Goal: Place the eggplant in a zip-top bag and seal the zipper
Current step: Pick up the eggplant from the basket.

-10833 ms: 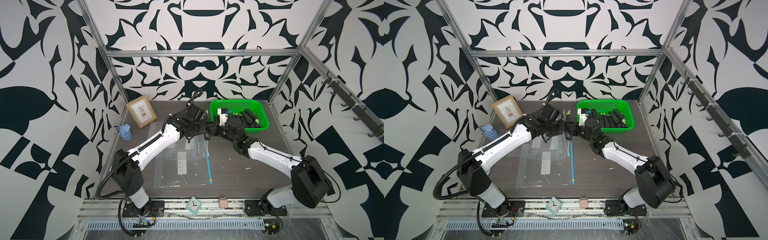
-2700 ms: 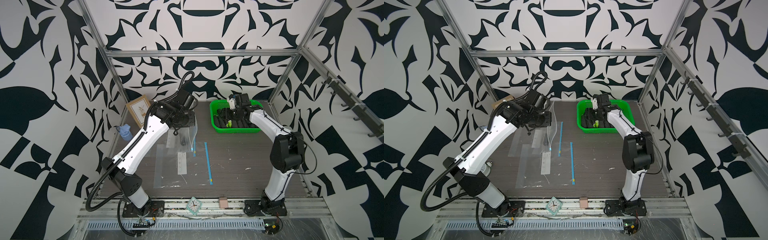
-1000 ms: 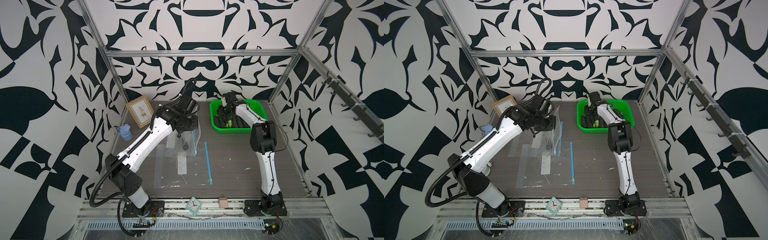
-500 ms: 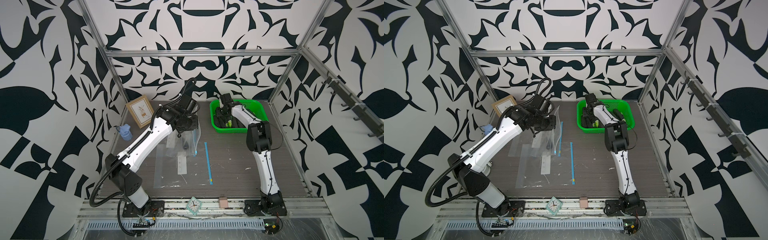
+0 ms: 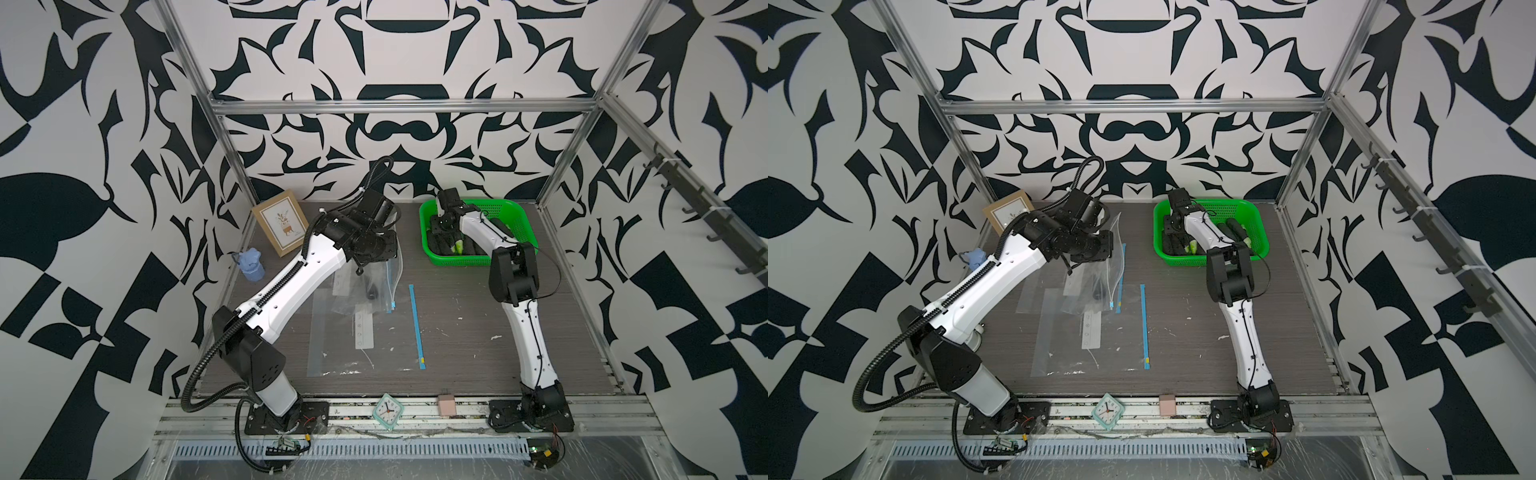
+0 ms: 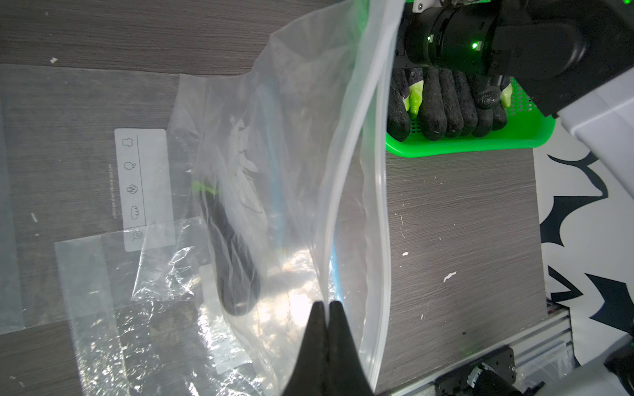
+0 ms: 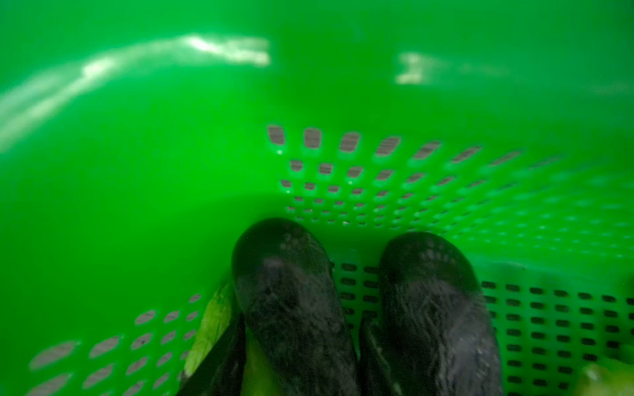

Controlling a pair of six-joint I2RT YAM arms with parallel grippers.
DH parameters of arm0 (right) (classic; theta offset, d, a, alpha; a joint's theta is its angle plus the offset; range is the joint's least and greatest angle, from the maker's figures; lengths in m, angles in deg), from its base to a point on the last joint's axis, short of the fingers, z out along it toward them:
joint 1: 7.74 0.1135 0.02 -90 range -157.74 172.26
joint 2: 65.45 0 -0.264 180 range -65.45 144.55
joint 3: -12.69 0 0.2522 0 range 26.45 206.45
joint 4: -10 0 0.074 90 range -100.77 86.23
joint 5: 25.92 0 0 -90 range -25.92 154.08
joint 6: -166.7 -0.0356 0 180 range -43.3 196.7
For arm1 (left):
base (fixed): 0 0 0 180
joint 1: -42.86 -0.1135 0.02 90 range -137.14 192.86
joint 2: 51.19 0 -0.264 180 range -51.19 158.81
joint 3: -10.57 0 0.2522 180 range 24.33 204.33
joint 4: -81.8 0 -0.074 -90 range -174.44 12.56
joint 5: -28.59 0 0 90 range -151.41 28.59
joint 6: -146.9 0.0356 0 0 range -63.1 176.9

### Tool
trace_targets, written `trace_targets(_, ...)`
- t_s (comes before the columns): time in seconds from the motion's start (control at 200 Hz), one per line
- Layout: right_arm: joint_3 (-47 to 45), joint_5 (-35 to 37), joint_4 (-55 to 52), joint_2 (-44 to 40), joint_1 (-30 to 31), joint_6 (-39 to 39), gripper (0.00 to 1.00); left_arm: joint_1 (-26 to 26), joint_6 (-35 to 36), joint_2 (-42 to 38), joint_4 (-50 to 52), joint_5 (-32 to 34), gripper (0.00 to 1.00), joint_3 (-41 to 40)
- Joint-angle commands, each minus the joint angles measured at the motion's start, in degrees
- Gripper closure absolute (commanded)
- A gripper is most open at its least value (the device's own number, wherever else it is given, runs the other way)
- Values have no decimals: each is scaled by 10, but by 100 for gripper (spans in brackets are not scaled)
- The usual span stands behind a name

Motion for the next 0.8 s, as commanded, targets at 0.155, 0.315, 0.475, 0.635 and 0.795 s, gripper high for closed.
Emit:
trace_targets(0.155,-36,-4,40,-31,4,0,58,-2,-6,2,-4,-7,100,-4)
trace_targets(0.315,-90,-5,91,-98,4,0,77,-2,-11,0,-9,-10,100,-8)
trace_targets(0.475,-130,-10,117,-164,4,2,81,-2,-26,-8,-30,-20,100,-23)
trace_targets(0.635,-157,-7,126,-197,3,3,83,-2,-37,-14,-47,-32,100,-38)
trace_targets(0.795,-181,-4,140,-211,0,2,85,-2,-41,-23,-55,-34,100,-53)
